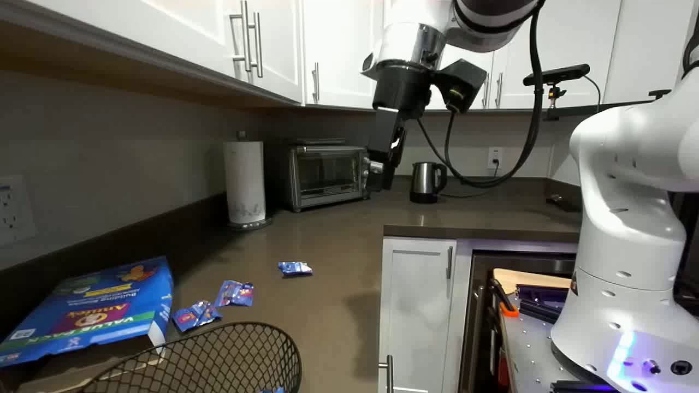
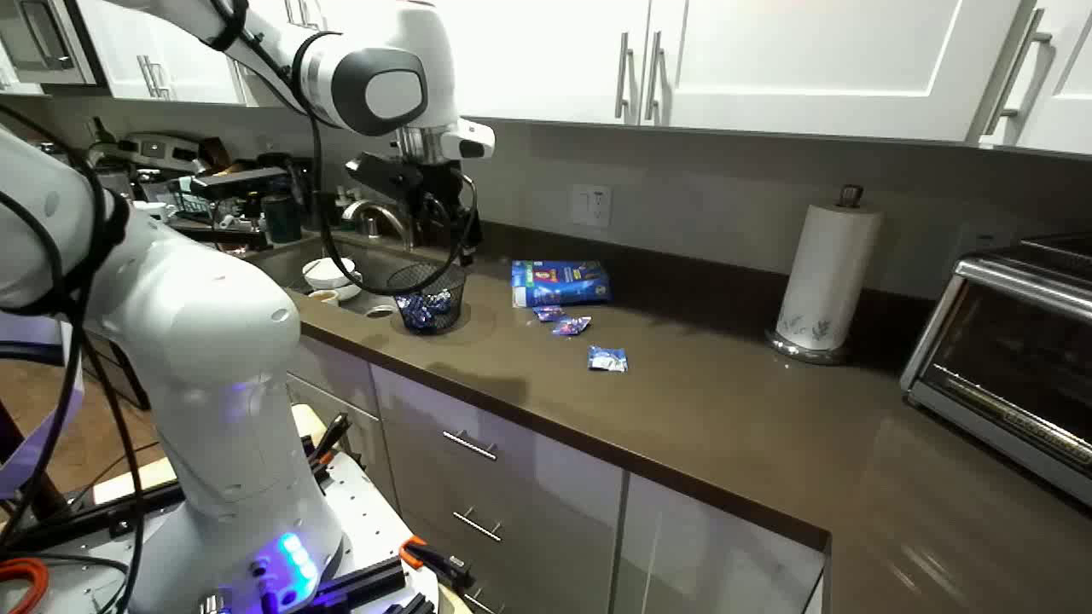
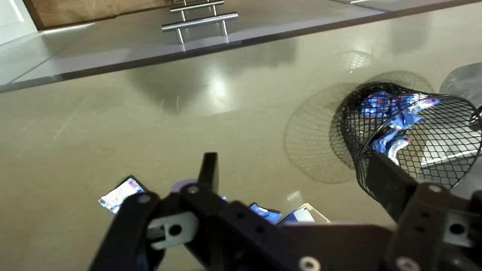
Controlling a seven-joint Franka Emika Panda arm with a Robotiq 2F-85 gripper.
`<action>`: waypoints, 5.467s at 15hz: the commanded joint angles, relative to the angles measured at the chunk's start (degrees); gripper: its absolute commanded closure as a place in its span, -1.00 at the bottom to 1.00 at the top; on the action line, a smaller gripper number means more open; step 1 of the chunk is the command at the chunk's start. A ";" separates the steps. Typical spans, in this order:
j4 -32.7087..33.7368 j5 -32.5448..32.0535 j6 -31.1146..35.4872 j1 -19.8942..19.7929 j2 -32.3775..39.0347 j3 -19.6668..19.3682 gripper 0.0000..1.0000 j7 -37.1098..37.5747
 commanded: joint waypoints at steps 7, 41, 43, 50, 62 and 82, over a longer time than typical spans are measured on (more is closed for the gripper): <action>0.37 0.00 0.55 -0.11 1.46 -0.56 -1.00 -1.08; 56.47 -14.36 -0.58 -12.84 72.65 -5.38 -1.00 -13.98; 57.08 -14.12 -0.40 -13.29 74.04 -5.20 -1.00 -14.03; 57.34 -13.23 0.37 -15.08 77.10 -4.31 -0.69 -14.84; 55.33 -12.60 -4.44 -14.38 73.84 -2.76 0.87 -13.36; 33.98 -11.47 -13.48 -5.62 52.09 2.23 0.93 -8.87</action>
